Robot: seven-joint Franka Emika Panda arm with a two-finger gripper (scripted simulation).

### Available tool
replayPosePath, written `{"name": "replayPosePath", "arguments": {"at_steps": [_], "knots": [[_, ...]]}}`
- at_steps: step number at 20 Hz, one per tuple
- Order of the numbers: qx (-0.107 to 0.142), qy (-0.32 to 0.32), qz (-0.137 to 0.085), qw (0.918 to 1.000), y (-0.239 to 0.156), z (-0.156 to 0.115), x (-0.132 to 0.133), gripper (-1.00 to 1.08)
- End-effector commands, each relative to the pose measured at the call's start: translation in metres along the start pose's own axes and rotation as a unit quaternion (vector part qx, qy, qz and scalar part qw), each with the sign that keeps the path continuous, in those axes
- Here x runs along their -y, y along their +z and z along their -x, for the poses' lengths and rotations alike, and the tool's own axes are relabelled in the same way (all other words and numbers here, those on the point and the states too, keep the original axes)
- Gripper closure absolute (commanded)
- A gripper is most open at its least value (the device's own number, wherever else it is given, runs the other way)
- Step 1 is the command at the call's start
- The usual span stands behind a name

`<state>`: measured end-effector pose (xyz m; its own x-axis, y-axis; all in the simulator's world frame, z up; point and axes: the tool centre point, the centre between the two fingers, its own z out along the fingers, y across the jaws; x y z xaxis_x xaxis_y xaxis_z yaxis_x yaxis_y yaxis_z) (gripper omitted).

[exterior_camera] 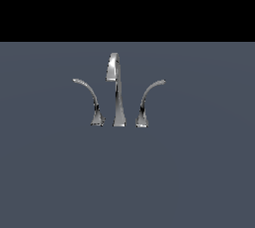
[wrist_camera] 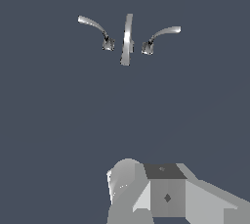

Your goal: Turn on the faucet by rotating a designated handle.

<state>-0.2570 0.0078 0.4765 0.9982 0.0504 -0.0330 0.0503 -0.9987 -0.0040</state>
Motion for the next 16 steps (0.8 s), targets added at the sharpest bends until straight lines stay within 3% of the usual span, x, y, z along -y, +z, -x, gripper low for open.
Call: {"name": "replayPosePath", "arguments": {"at_steps": [1,16], "knots": [[0.0,0.0,0.0,1.0,0.0,0.0,0.0,1.08],[-0.001,0.073,-0.002,0.9973,0.027,-0.027,0.011,1.08]]}}
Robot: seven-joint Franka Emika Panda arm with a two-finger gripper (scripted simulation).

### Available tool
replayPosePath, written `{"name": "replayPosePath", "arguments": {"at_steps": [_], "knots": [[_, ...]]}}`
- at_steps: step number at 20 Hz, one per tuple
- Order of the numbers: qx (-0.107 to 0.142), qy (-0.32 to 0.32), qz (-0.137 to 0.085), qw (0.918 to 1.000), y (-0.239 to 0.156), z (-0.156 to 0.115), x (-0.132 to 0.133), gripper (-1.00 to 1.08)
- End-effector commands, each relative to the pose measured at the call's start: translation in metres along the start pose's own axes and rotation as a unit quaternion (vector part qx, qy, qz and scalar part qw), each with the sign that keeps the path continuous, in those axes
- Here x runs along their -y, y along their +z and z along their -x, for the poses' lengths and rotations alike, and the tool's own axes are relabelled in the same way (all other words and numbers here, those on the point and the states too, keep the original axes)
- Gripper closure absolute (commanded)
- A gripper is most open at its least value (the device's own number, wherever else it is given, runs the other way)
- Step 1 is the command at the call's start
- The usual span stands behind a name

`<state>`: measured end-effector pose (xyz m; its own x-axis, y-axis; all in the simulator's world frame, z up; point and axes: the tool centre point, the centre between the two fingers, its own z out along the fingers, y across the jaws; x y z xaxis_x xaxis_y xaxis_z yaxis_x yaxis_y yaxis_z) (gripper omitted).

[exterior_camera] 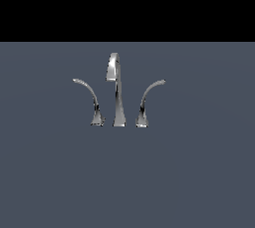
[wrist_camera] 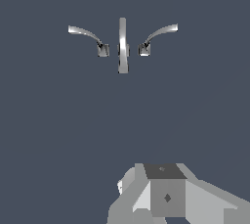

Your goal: Turn on the faucet by rotating a designated handle.

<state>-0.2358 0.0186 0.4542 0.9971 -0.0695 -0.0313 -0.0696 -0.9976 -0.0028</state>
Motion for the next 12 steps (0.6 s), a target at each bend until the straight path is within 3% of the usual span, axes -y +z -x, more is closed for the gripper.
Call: {"name": "replayPosePath", "arguments": {"at_steps": [1,6,12], "knots": [[0.0,0.024,-0.001,0.9997,0.009,-0.009,0.004,1.08],[-0.001,0.084,-0.002,0.9964,0.031,-0.032,0.013,1.08],[-0.002,0.163,-0.004,0.9865,0.06,-0.064,0.02,1.08]]}}
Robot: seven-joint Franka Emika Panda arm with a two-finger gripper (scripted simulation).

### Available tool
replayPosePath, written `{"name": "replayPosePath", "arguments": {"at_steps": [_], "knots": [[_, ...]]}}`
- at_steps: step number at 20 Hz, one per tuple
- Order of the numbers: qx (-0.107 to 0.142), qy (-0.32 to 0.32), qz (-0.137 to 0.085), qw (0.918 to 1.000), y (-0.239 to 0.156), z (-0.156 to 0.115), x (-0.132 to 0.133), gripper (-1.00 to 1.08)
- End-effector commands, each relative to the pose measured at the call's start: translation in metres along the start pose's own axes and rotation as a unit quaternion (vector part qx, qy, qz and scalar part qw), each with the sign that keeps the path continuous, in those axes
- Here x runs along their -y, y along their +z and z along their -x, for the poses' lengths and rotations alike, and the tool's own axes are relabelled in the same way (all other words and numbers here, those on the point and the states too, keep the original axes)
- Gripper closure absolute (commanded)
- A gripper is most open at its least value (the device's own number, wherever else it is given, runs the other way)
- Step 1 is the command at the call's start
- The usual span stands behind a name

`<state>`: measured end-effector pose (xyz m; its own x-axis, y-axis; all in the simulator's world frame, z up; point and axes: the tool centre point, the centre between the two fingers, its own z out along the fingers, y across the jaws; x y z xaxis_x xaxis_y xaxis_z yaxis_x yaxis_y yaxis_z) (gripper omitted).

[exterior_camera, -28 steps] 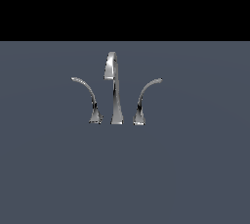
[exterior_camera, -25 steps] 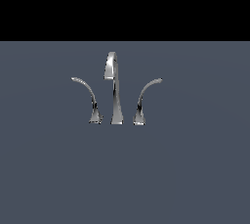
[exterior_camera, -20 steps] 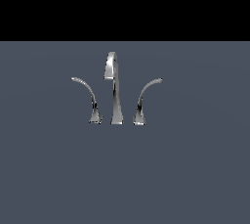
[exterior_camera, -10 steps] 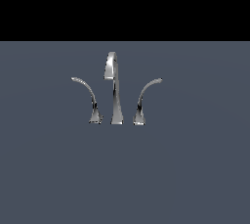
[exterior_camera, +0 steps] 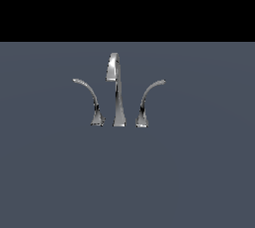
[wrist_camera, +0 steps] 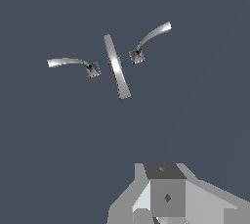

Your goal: Turn on the faucet by rotating a designated handle.

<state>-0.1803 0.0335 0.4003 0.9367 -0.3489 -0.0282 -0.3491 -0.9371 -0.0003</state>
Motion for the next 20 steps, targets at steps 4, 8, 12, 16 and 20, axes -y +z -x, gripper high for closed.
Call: {"name": "replayPosePath", "arguments": {"at_steps": [4,8,12,16,20], "knots": [[-0.001,0.074,-0.002,0.9972,0.027,-0.028,0.012,1.08],[-0.002,0.128,-0.003,0.9918,0.046,-0.05,0.018,1.08],[-0.003,0.181,-0.004,0.9834,0.066,-0.073,0.021,1.08],[-0.004,0.234,-0.005,0.9722,0.085,-0.096,0.022,1.08],[-0.005,0.287,-0.006,0.958,0.104,-0.119,0.02,1.08]]}}
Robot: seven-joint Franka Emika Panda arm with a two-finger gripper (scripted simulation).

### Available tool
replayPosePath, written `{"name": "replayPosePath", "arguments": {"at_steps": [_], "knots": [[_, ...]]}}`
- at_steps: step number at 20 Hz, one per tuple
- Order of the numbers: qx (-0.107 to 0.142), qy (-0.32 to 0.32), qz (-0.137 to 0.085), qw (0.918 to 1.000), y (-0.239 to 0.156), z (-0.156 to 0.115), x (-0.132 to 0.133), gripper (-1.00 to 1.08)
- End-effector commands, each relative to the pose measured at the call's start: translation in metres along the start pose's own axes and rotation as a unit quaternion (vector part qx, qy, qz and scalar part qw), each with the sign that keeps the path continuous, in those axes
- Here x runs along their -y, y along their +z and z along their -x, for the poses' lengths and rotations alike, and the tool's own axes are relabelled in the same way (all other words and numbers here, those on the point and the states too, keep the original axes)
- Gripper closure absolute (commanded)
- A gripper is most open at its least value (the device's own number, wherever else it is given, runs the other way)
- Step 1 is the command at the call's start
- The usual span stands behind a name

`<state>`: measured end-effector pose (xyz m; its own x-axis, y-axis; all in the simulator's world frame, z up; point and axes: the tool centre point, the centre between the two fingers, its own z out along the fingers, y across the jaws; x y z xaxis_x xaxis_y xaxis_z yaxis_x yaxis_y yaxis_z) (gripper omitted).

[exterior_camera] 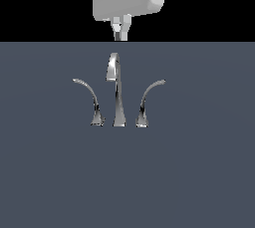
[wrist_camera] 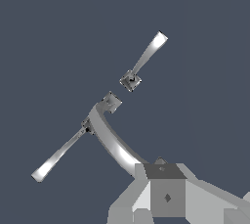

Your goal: Turn on the faucet by rotating a designated handle.

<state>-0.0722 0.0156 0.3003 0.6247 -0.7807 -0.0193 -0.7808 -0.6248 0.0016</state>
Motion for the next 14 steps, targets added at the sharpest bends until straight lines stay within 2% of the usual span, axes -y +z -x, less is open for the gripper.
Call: {"name": "replayPosePath", "arguments": {"at_steps": [1,8,14], "knots": [[-0.001,0.035,-0.001,0.9994,0.012,-0.013,0.006,1.08],[-0.003,0.133,-0.002,0.991,0.047,-0.054,0.017,1.08],[-0.006,0.222,-0.002,0.975,0.079,-0.094,0.02,1.08]]}}
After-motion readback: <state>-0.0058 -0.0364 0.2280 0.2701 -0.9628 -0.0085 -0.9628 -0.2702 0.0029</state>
